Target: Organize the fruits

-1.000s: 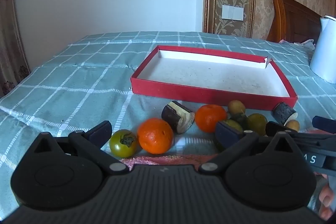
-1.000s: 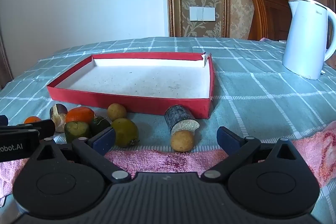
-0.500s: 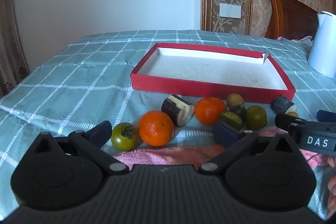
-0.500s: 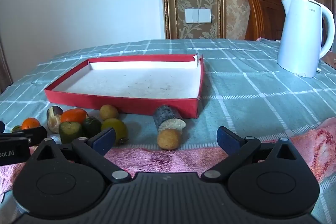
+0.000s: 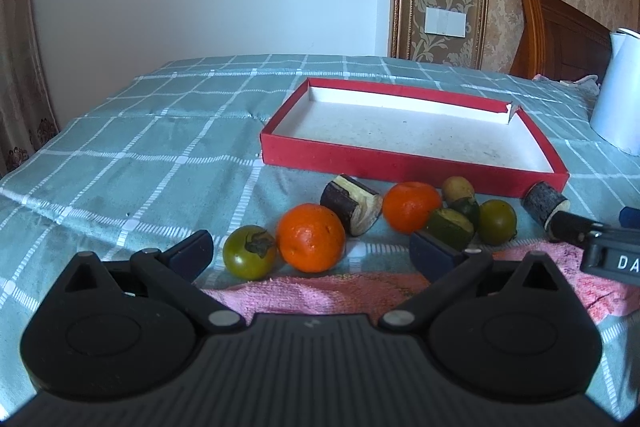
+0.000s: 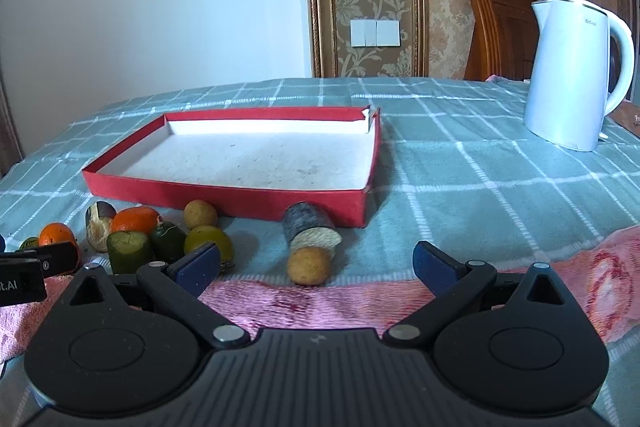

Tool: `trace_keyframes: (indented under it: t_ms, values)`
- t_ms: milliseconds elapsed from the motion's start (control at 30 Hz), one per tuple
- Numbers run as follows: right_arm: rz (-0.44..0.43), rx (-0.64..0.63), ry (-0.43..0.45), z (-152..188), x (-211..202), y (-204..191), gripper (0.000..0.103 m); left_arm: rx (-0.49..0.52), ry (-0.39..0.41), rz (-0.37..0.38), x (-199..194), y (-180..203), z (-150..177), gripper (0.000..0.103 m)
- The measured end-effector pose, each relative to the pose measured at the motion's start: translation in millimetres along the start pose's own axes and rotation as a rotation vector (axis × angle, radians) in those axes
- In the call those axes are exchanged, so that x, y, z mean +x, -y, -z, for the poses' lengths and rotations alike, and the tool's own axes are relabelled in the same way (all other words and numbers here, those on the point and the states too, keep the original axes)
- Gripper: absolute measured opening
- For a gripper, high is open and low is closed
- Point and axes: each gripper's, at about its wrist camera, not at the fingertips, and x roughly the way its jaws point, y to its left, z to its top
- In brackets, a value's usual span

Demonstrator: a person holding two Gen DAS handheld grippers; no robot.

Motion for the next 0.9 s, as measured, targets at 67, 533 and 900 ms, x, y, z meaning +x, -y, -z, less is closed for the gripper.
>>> trace_keyframes:
  t_ms: [67, 533, 900]
  values:
    - [0.018, -0.006, 0.004, 1.2, -0.4, 3.2, 0.103, 0.002, 0.000, -0.002, 0.1, -0.5, 1.3, 0.103]
    - [0.031, -0.005, -0.009, 2.3, 6.6, 10.2, 0.103, 0.004, -0.017, 0.009, 3.4, 0.9, 5.3, 0.103]
    - [0.081, -0.070, -0.011, -0.6, 13.2, -5.6, 0.103, 0.010, -0.024, 0.019, 4.3, 3.3, 7.2, 0.103]
